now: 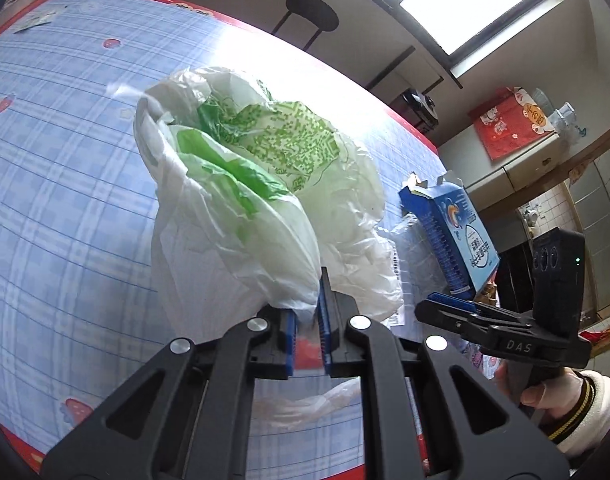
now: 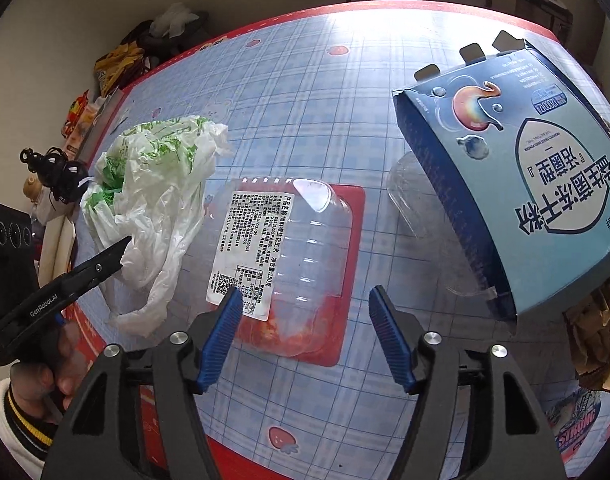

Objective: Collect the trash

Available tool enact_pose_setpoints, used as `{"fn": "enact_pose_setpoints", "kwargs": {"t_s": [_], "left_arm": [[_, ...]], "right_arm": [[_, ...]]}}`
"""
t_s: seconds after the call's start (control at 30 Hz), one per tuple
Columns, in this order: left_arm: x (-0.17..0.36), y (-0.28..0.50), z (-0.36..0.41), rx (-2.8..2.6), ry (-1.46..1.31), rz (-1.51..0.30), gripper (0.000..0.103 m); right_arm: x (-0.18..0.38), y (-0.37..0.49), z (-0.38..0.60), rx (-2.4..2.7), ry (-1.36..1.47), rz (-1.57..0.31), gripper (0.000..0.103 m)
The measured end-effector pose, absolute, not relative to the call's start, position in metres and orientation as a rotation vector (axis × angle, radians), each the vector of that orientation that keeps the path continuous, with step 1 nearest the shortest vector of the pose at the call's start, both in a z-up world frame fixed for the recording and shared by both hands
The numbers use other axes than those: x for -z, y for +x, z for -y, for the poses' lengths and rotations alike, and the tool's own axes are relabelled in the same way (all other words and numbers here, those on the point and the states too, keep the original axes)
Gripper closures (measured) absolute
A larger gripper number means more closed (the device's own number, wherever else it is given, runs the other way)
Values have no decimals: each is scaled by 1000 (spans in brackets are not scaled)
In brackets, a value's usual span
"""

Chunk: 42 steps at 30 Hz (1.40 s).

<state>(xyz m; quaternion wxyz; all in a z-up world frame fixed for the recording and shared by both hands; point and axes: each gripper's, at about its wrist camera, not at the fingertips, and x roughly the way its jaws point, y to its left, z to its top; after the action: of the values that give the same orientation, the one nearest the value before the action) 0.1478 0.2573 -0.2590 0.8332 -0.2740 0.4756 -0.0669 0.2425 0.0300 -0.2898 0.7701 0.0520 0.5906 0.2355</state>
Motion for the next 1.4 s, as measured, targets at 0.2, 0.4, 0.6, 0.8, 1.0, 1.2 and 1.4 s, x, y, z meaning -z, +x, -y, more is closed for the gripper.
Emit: {"fn": "enact_pose_setpoints", "kwargs": {"t_s": [0.2,0.4,0.6,0.8,1.0,1.2,1.4], "left_arm": [[275,133,-291,55,-544,-1043,90],[288,127,-293,78,-553,-1065,90],[304,121,-290,108,-582,-1081,91],[316,122,-287,120,-610,-1098,91],[320,116,-298,103,-648,-1085,90],[313,106,-311,69,-677,-1052,91],[297,93,-324,44,-698,-1001,91]], "right_arm": [[295,248,-52,-515,65,-1291,14],[305,257,-79,-462,9,-1329,5],[302,270,-109,-390,-89,-1293,5],[308,282,-129,-312,-123,-1301,4],[318,287,-145,-242,-171,-1318,4],[330,294,-151,-223,-163,-1338,4],[321,284,-141,-319,-124,-1294,11]]}}
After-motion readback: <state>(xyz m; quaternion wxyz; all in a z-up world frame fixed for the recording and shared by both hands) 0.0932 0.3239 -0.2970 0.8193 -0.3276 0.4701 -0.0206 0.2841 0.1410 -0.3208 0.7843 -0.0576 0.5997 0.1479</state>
